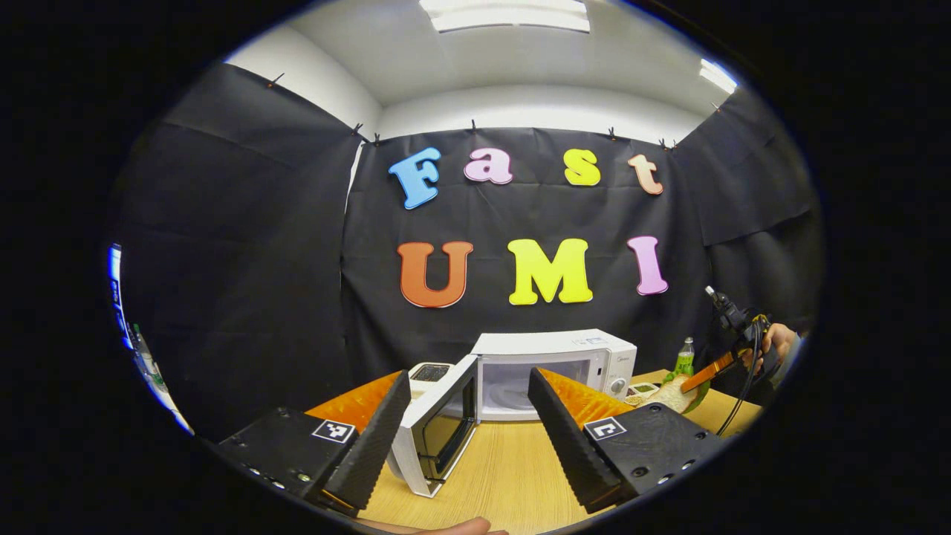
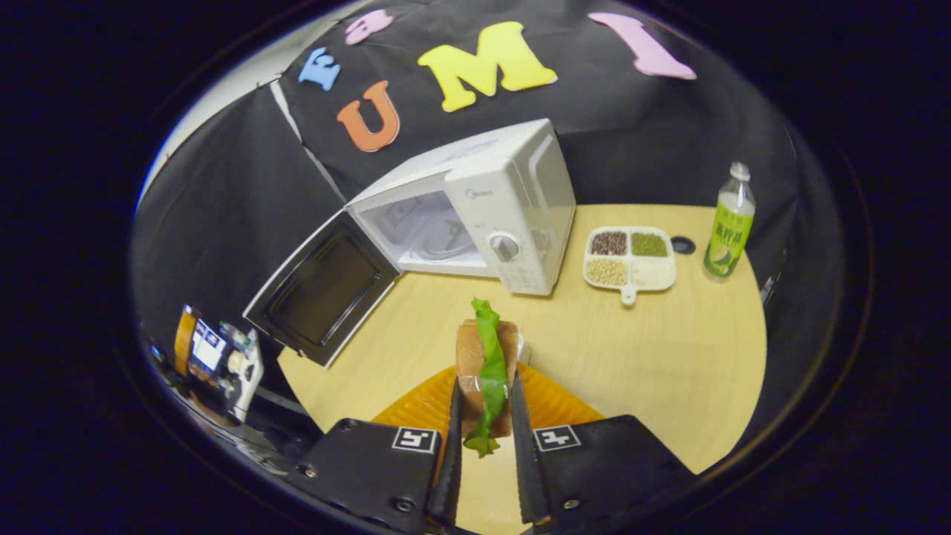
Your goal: Open the microwave oven with the left hand, put the food in, and close the microwave oven.
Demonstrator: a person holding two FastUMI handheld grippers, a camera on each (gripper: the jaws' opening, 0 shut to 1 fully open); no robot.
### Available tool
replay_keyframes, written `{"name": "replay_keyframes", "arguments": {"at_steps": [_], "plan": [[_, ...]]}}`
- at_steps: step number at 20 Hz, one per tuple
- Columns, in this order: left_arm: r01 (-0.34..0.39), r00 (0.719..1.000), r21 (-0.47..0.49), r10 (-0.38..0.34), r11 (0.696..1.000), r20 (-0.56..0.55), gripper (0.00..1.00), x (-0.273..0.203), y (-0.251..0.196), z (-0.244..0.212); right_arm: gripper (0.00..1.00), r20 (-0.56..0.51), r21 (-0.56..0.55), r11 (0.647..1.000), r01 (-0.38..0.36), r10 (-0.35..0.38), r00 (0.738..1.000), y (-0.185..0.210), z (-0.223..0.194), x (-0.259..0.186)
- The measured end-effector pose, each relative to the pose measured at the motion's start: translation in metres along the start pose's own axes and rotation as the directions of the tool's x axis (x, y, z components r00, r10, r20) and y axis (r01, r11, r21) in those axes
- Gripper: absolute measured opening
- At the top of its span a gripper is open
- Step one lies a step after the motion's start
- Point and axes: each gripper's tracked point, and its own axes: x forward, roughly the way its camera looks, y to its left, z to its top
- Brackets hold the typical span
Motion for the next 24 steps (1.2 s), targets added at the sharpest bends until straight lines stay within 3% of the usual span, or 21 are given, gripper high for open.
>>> {"name": "replay_keyframes", "arguments": {"at_steps": [4,8,14,18,20,21,23,24], "plan": [[0.028,1.000,-0.008,-0.028,1.000,0.003,0.95,0.007,0.003,-0.005,0.34,0.083,-0.241,0.957,0.164,-0.148,0.986,0.033,0.005,-0.006],[0.053,0.999,-0.014,-0.053,0.998,0.003,0.96,0.006,0.003,-0.004,0.34,0.094,-0.332,0.930,0.157,-0.133,0.987,0.086,0.002,0.009],[0.074,0.997,0.052,-0.075,0.996,0.014,0.96,-0.003,-0.005,-0.006,0.34,0.229,-0.271,0.940,0.208,-0.147,0.962,0.141,0.037,0.049],[0.057,0.998,-0.026,-0.056,0.998,0.025,0.96,0.005,-0.004,-0.003,0.34,0.332,-0.162,0.960,0.230,-0.166,0.928,0.163,0.070,0.089],[0.050,0.998,-0.013,-0.050,0.999,0.031,0.96,0.007,-0.001,-0.002,0.35,0.368,-0.132,0.966,0.221,-0.160,0.916,0.172,0.084,0.111],[0.039,0.998,0.003,-0.039,0.999,0.046,0.96,0.007,0.004,0.001,0.27,0.391,-0.126,0.970,0.208,-0.144,0.909,0.177,0.092,0.121],[0.037,0.995,0.027,-0.039,0.999,0.087,0.96,0.008,0.006,0.009,0.27,0.429,-0.070,0.981,0.182,-0.135,0.893,0.180,0.099,0.141],[0.045,0.994,0.032,-0.048,0.999,0.102,0.96,0.009,0.005,0.011,0.34,0.434,-0.036,0.983,0.180,-0.146,0.889,0.177,0.099,0.151]]}}
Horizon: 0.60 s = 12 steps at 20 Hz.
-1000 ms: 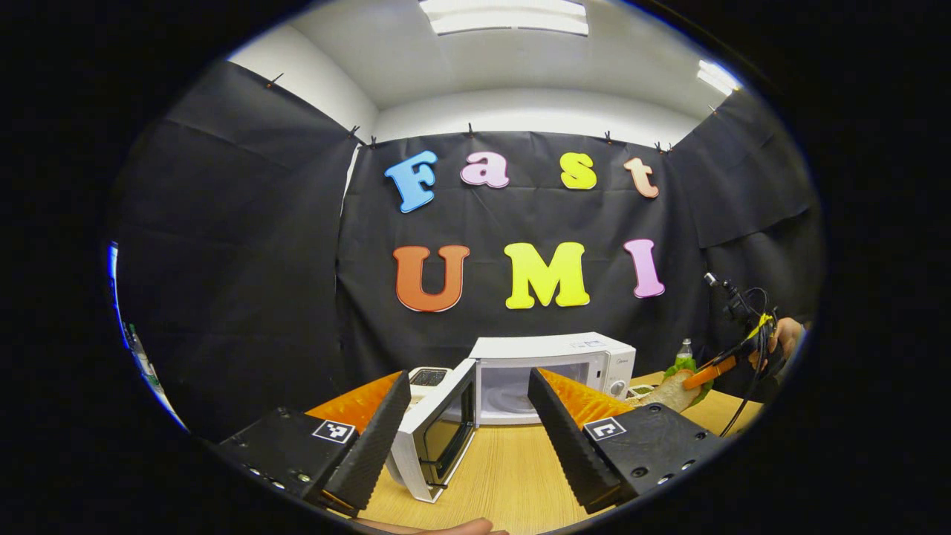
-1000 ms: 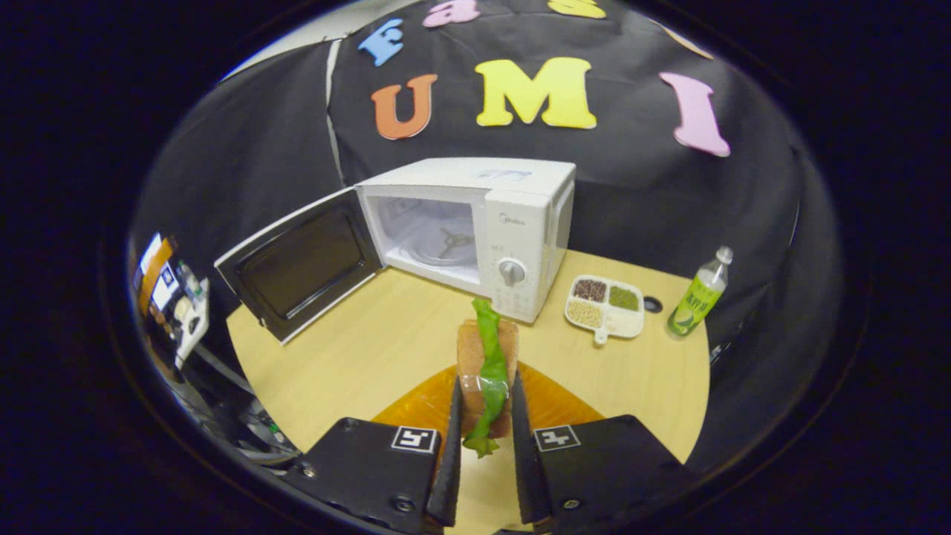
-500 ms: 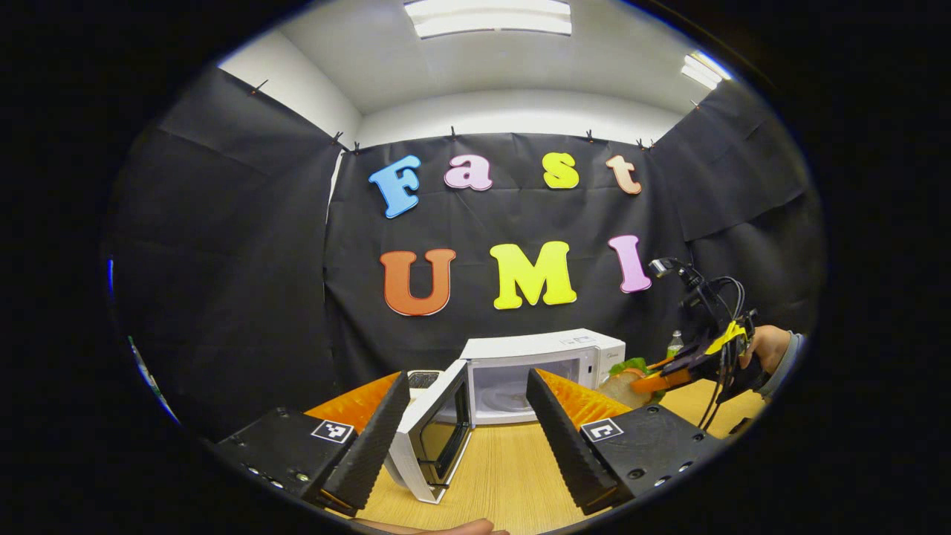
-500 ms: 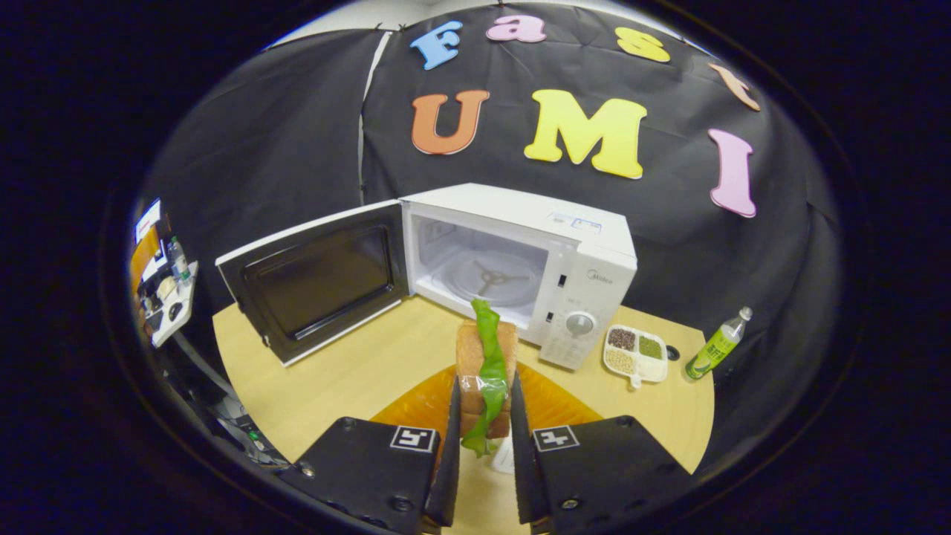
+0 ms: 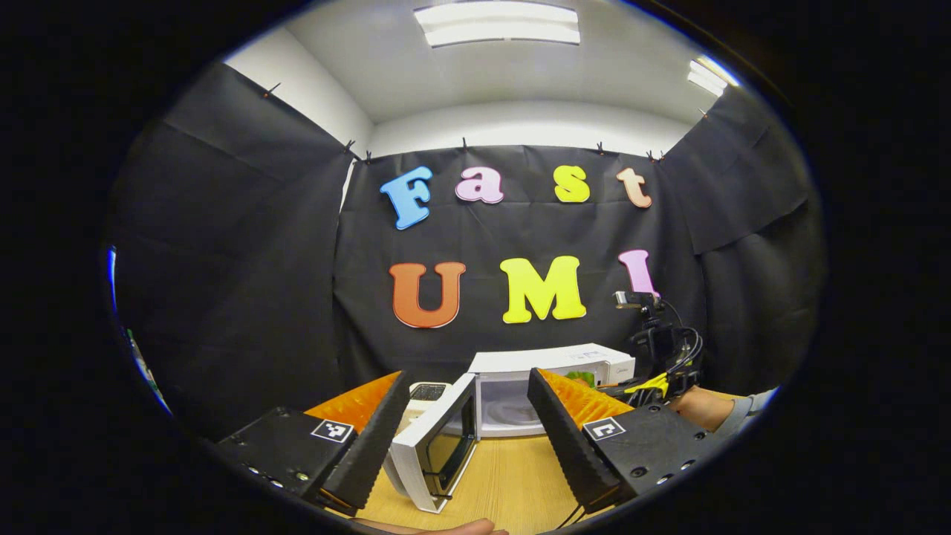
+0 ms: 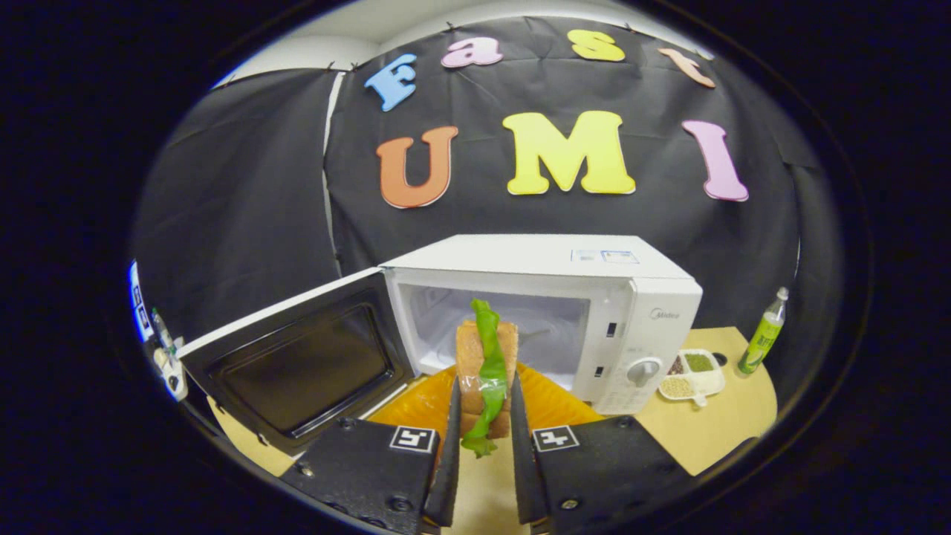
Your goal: Open the microwave oven with the left hand, put the food in, and close the microwave oven.
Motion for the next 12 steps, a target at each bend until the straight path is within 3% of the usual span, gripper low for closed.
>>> {"name": "replay_keyframes", "arguments": {"at_steps": [1,2,4,5,9,12], "plan": [[0.011,1.000,-0.002,-0.011,1.000,0.004,0.96,0.001,0.000,-0.002,0.34,0.004,0.036,0.999,0.017,-0.017,1.000,-0.001,-0.005,0.011],[0.018,1.000,-0.005,-0.018,1.000,0.001,0.96,0.002,-0.001,-0.007,0.27,0.016,0.078,0.997,0.030,-0.031,0.999,-0.002,-0.008,0.022],[0.019,1.000,-0.003,-0.019,1.000,-0.019,0.96,0.004,0.004,-0.016,0.27,0.085,0.193,0.980,0.042,-0.059,0.995,-0.005,-0.008,0.042],[0.012,1.000,0.001,-0.012,1.000,-0.028,0.96,0.006,0.008,-0.020,0.34,0.126,0.266,0.962,0.054,-0.090,0.988,-0.010,-0.007,0.050],[-0.027,0.997,0.008,0.027,1.000,-0.072,0.96,0.010,0.025,-0.039,0.35,0.247,0.516,0.856,0.037,-0.190,0.950,-0.023,0.001,0.087],[-0.049,0.993,-0.008,0.048,0.999,-0.106,0.96,0.013,0.036,-0.050,0.34,0.238,0.626,0.777,0.065,-0.270,0.933,-0.030,-0.002,0.121]]}}
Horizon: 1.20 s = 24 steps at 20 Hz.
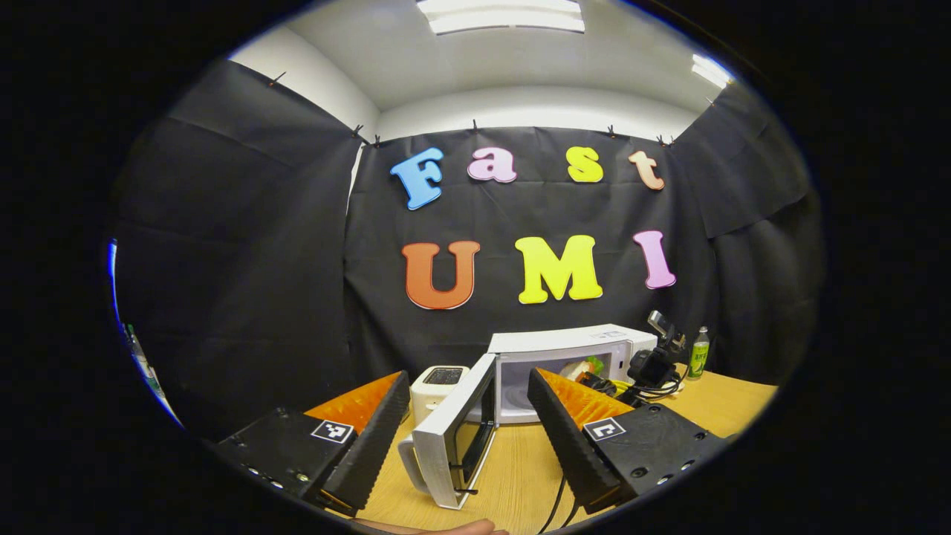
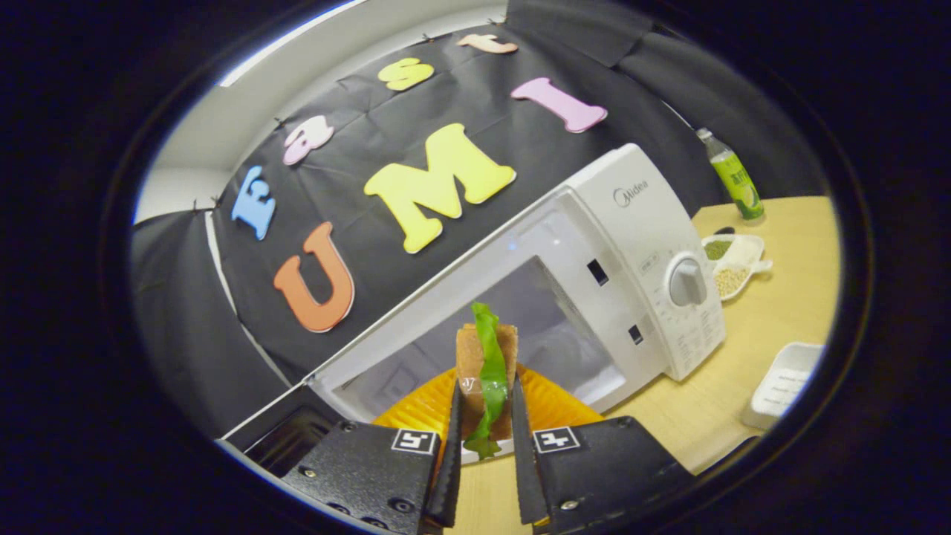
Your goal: Open the microwave oven with the left hand, put the food in, and close the microwave oven.
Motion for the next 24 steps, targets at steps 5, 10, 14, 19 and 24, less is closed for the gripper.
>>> {"name": "replay_keyframes", "arguments": {"at_steps": [5,10,14,19,24], "plan": [[-0.052,0.998,-0.015,0.052,0.999,-0.032,0.96,0.007,0.022,-0.010,0.35,-0.066,0.152,0.979,0.136,-0.127,0.990,-0.005,-0.046,0.040],[-0.072,0.996,-0.016,0.072,0.997,-0.044,0.96,0.012,0.027,-0.017,0.33,-0.064,-0.003,0.991,0.130,-0.130,0.989,-0.022,-0.057,0.061],[-0.118,0.993,0.006,0.118,0.993,-0.024,0.96,0.013,0.036,-0.014,0.41,-0.030,-0.123,0.985,0.121,-0.126,0.992,-0.032,-0.051,0.070],[-0.147,0.989,0.004,0.147,0.989,-0.016,0.96,0.008,0.044,-0.013,0.45,0.076,-0.370,0.923,0.110,-0.089,0.993,-0.027,-0.047,0.070],[-0.216,0.975,0.007,0.216,0.976,-0.049,0.96,-0.008,0.068,-0.024,0.62,0.187,-0.530,0.819,0.221,-0.141,0.972,-0.035,-0.037,0.067]]}}
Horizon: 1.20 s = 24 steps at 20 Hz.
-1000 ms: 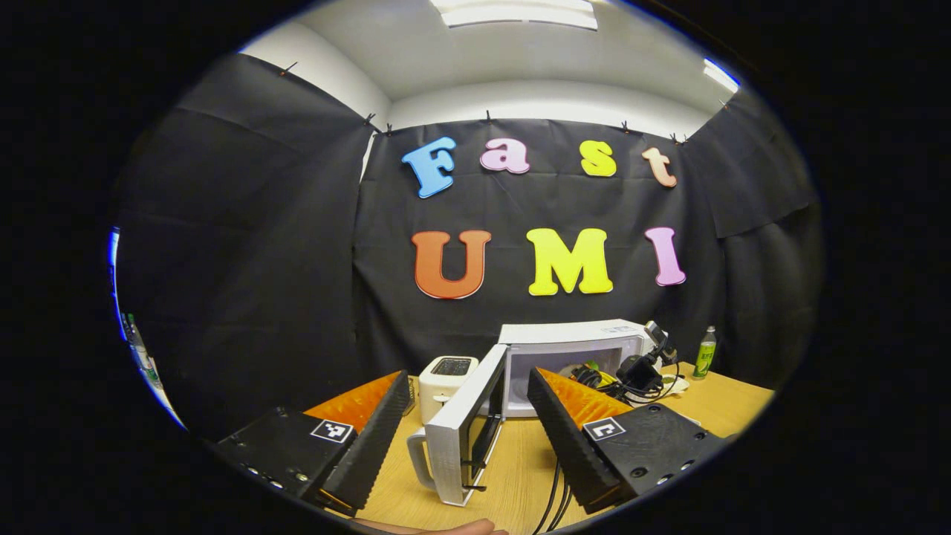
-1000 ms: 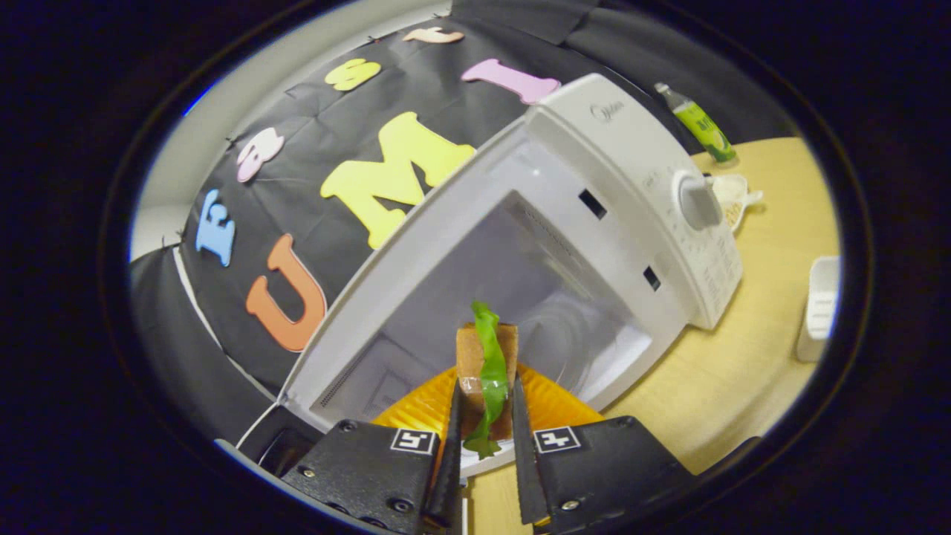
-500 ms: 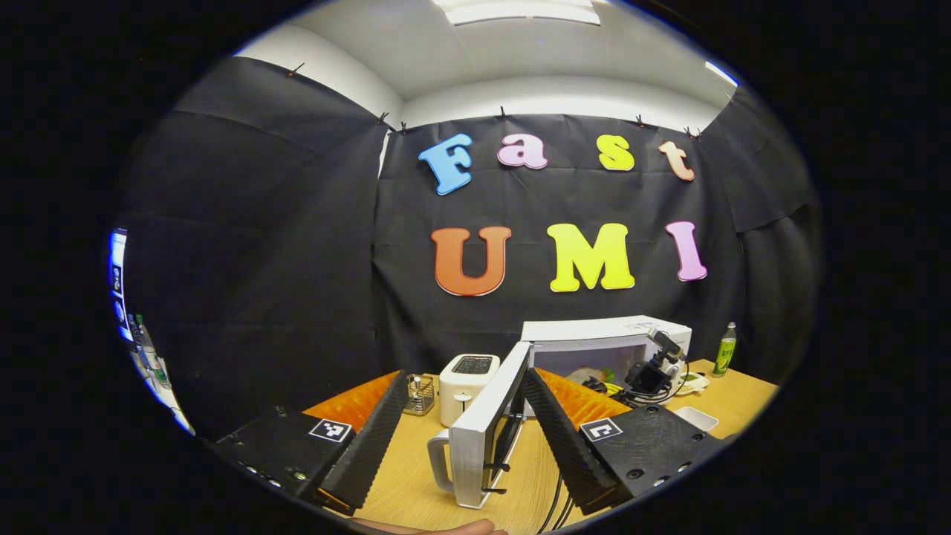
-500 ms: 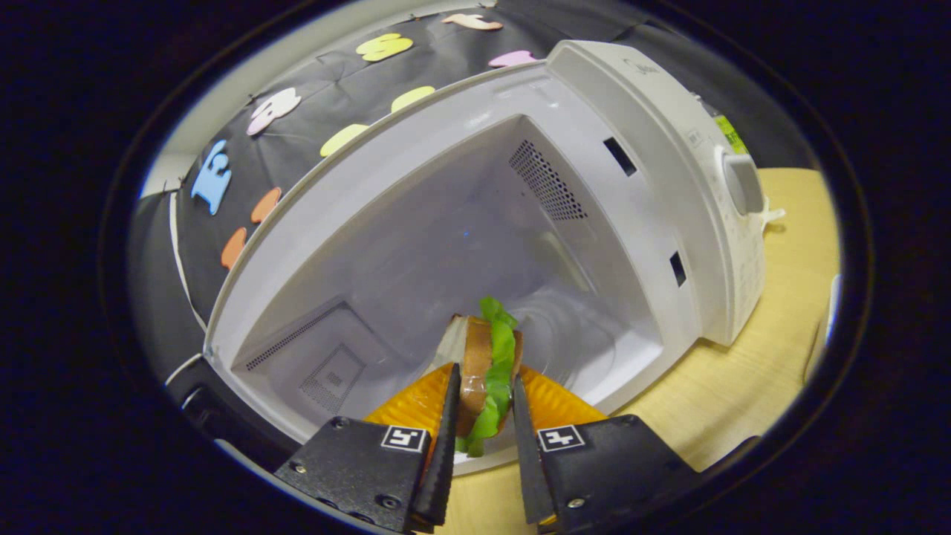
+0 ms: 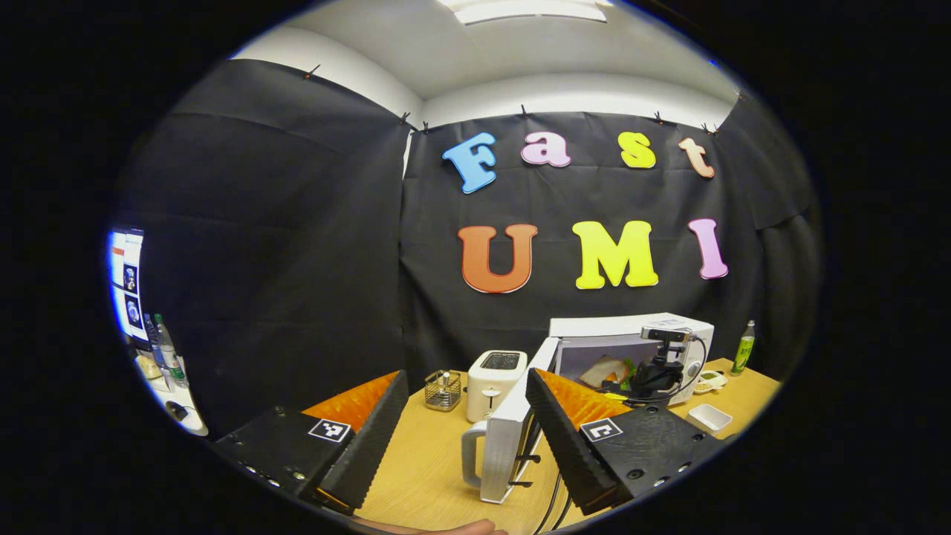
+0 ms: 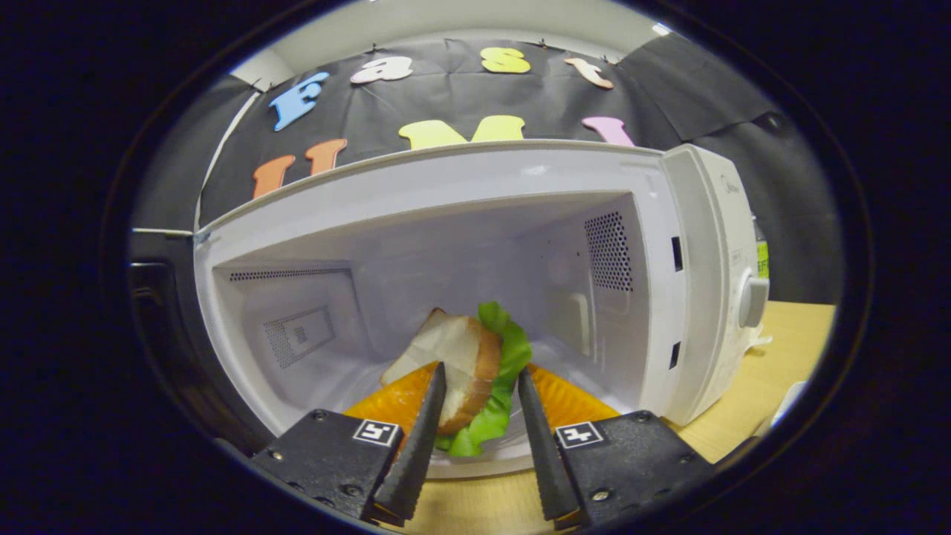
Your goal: Open the microwave oven with the left hand, put the food in, and close the microwave oven.
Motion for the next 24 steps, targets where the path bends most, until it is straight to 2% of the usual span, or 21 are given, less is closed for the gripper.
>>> {"name": "replay_keyframes", "arguments": {"at_steps": [3,5,6,7,11,12,14,15,16,17,18,19,20,21,22,24], "plan": [[-0.028,1.000,-0.011,0.028,1.000,-0.004,0.96,-0.008,0.016,-0.003,0.75,0.002,-0.052,0.998,0.029,-0.029,1.000,-0.003,0.001,-0.005],[-0.022,1.000,-0.029,0.022,0.999,-0.010,0.96,-0.011,0.023,-0.007,0.96,0.006,-0.077,0.997,0.011,-0.011,1.000,-0.001,0.002,-0.014],[-0.026,1.000,-0.030,0.025,0.999,-0.017,0.96,-0.011,0.029,-0.010,0.99,0.006,-0.086,0.996,-0.012,0.012,1.000,0.001,0.002,-0.020],[-0.039,0.999,-0.029,0.038,0.999,-0.026,0.96,-0.010,0.037,-0.014,0.94,0.010,-0.088,0.996,-0.035,0.036,0.999,0.003,0.004,-0.029],[-0.055,0.998,-0.015,0.054,0.998,-0.039,0.96,-0.004,0.062,-0.023,0.93,0.035,-0.079,0.991,-0.108,0.111,0.993,-0.001,0.015,-0.065],[-0.040,0.999,-0.016,0.040,0.999,-0.033,0.84,-0.002,0.064,-0.023,0.93,0.037,-0.084,0.989,-0.125,0.128,0.991,-0.002,0.017,-0.074],[0.008,1.000,-0.027,-0.008,1.000,-0.017,0.82,0.003,0.064,-0.026,0.94,0.019,-0.099,0.972,-0.214,0.217,0.976,0.005,0.023,-0.090],[0.024,0.999,-0.033,-0.025,0.999,-0.024,0.90,0.007,0.065,-0.031,0.94,0.013,-0.086,0.966,-0.244,0.246,0.969,0.006,0.028,-0.100],[0.025,0.999,-0.038,-0.026,0.999,-0.029,0.84,0.011,0.071,-0.036,0.94,0.008,-0.076,0.960,-0.270,0.271,0.962,0.004,0.033,-0.110],[0.027,0.999,-0.040,-0.029,0.999,-0.040,0.79,0.015,0.075,-0.042,0.99,0.003,-0.072,0.955,-0.288,0.289,0.957,0.001,0.039,-0.120],[0.028,0.999,-0.036,-0.029,0.999,-0.044,0.71,0.019,0.079,-0.045,0.99,0.011,-0.078,0.950,-0.302,0.304,0.953,-0.003,0.045,-0.128],[0.025,0.998,-0.028,-0.027,0.999,-0.053,0.67,0.021,0.083,-0.049,0.99,0.014,-0.084,0.940,-0.330,0.332,0.943,-0.003,0.051,-0.135],[0.017,0.999,-0.017,-0.018,1.000,-0.051,0.43,0.026,0.089,-0.051,0.98,-0.009,-0.085,0.933,-0.351,0.351,0.936,-0.005,0.051,-0.141],[0.012,0.998,-0.013,-0.013,1.000,-0.059,0.29,0.030,0.094,-0.055,0.99,-0.031,-0.089,0.928,-0.361,0.360,0.933,-0.011,0.055,-0.148],[0.031,0.997,-0.016,-0.032,0.999,-0.069,0.19,0.035,0.093,-0.060,0.99,-0.041,-0.084,0.925,-0.371,0.368,0.929,-0.017,0.062,-0.156],[0.082,0.992,-0.021,-0.083,0.996,-0.091,0.04,0.038,0.086,-0.069,0.99,-0.028,-0.100,0.921,-0.376,0.375,0.927,-0.031,0.085,-0.178]]}}
